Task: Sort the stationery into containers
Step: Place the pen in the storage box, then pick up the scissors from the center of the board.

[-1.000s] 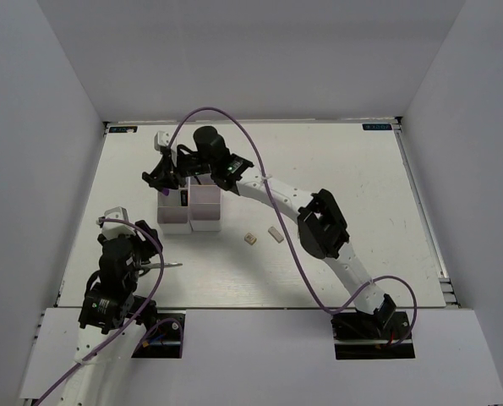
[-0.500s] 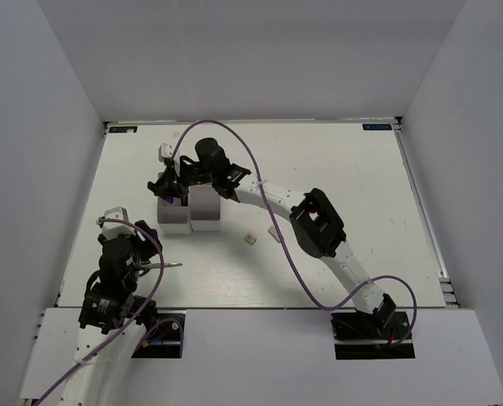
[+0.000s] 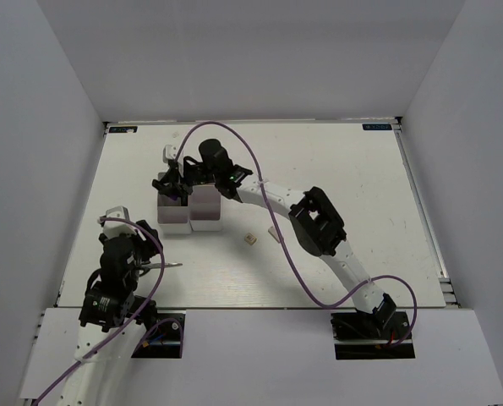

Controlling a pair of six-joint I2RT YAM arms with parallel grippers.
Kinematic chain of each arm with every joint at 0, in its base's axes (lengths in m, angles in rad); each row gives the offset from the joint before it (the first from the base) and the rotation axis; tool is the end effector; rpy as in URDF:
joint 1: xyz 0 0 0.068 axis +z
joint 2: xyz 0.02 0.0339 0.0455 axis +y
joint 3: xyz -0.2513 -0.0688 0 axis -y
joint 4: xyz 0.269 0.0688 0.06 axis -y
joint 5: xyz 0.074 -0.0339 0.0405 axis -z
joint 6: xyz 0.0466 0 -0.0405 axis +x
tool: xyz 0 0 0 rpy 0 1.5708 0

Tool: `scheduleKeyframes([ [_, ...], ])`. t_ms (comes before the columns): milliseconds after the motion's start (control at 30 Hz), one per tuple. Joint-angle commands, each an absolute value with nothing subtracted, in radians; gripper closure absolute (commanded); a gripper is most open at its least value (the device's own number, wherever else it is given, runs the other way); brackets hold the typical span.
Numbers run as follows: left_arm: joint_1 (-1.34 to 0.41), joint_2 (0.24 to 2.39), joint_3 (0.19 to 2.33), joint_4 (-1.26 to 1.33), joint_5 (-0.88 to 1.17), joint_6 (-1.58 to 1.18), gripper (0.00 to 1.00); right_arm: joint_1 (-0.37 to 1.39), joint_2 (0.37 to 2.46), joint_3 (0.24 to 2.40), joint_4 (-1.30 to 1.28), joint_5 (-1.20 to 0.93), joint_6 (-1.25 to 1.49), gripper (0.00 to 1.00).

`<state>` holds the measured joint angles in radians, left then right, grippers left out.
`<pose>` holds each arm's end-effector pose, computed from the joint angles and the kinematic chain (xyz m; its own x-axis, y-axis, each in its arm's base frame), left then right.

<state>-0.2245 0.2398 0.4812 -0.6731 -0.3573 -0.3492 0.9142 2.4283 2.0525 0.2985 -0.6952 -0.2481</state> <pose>0.1300 -0.0130 0.2465 -0.3487 -0.2492 -0.9035 -0.2346 0.9565 -0.1732 0.3376 0.4869 0.2265 0.1994 -0.0502 -0.9786 -0.9791 -0.0510 -0.1969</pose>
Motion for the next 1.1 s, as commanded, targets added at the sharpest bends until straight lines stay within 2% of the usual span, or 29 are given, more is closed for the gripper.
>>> scheduleKeyframes([
  [0, -0.221, 0.252, 0.477, -0.666, -0.344, -0.351, 0.23, 0.914, 2.388, 2.017, 0.348, -0.704, -0.287, 0.56],
  [100, -0.222, 0.265, 0.477, -0.664, -0.339, -0.353, 0.23, 0.911, 2.372, 2.010, 0.342, -0.716, -0.294, 0.50],
  [200, -0.219, 0.275, 0.477, -0.667, -0.336, -0.356, 0.23, 0.913, 2.352, 2.003, 0.337, -0.710, -0.295, 0.48],
  [267, -0.219, 0.284, 0.477, -0.667, -0.333, -0.359, 0.27, 0.911, 2.332, 1.996, 0.333, -0.712, -0.296, 0.48],
  [367, -0.221, 0.296, 0.477, -0.666, -0.336, -0.370, 0.45, 0.911, 2.297, 1.980, 0.333, -0.712, -0.284, 0.50],
  [400, -0.221, 0.299, 0.474, -0.661, -0.337, -0.374, 0.59, 0.913, 2.277, 1.976, 0.327, -0.713, -0.278, 0.52],
  [433, -0.221, 0.304, 0.469, -0.661, -0.344, -0.402, 0.68, 0.913, 2.266, 1.973, 0.327, -0.709, -0.256, 0.54],
  [533, -0.219, 0.324, 0.465, -0.682, -0.353, -0.480, 0.87, 0.910, 2.204, 1.973, 0.260, -0.644, -0.203, 0.80],
  [567, -0.219, 0.345, 0.471, -0.698, -0.362, -0.558, 0.90, 0.910, 2.183, 2.029, 0.215, -0.579, -0.199, 0.89],
  [600, -0.221, 0.372, 0.482, -0.759, -0.365, -0.598, 0.92, 0.910, 2.168, 2.060, 0.026, -0.478, -0.213, 1.00],
  [667, -0.218, 0.441, 0.535, -0.828, -0.414, -0.833, 0.86, 0.905, 2.145, 2.155, -0.108, -0.346, -0.236, 1.00],
  [700, -0.218, 0.468, 0.546, -0.888, -0.416, -0.936, 0.83, 0.907, 2.120, 2.161, -0.271, -0.277, -0.247, 0.90],
  [733, -0.219, 0.486, 0.564, -0.941, -0.422, -0.989, 0.71, 0.904, 2.084, 2.157, -0.320, -0.250, -0.255, 0.74],
  [767, -0.219, 0.532, 0.598, -0.969, -0.442, -1.120, 0.64, 0.882, 2.066, 2.134, -0.416, -0.208, -0.252, 0.58],
  [800, -0.218, 0.582, 0.635, -1.020, -0.446, -1.156, 0.58, 0.873, 1.996, 2.120, -0.522, -0.199, -0.247, 0.33],
  [833, -0.219, 0.607, 0.653, -1.076, -0.466, -1.192, 0.49, 0.864, 1.974, 2.093, -0.645, -0.222, -0.250, 0.26],
  [900, -0.218, 0.711, 0.734, -1.159, -0.497, -1.311, 0.44, 0.802, 1.924, 2.021, -0.744, -0.317, -0.245, 0.17],
  [933, -0.218, 0.757, 0.768, -1.207, -0.505, -1.333, 0.37, 0.763, 1.834, 1.905, -0.862, -0.365, -0.244, 0.17],
  [1000, -0.215, 0.835, 0.796, -1.241, -0.526, -1.391, 0.34, 0.706, 1.720, 1.705, -0.877, -0.437, -0.255, 0.26],
  [1033, -0.207, 0.853, 0.802, -1.221, -0.523, -1.387, 0.34, 0.666, 1.633, 1.571, -0.830, -0.461, -0.259, 0.43],
  [1067, -0.204, 0.867, 0.801, -1.218, -0.523, -1.390, 0.34, 0.632, 1.593, 1.509, -0.809, -0.471, -0.273, 0.55],
])
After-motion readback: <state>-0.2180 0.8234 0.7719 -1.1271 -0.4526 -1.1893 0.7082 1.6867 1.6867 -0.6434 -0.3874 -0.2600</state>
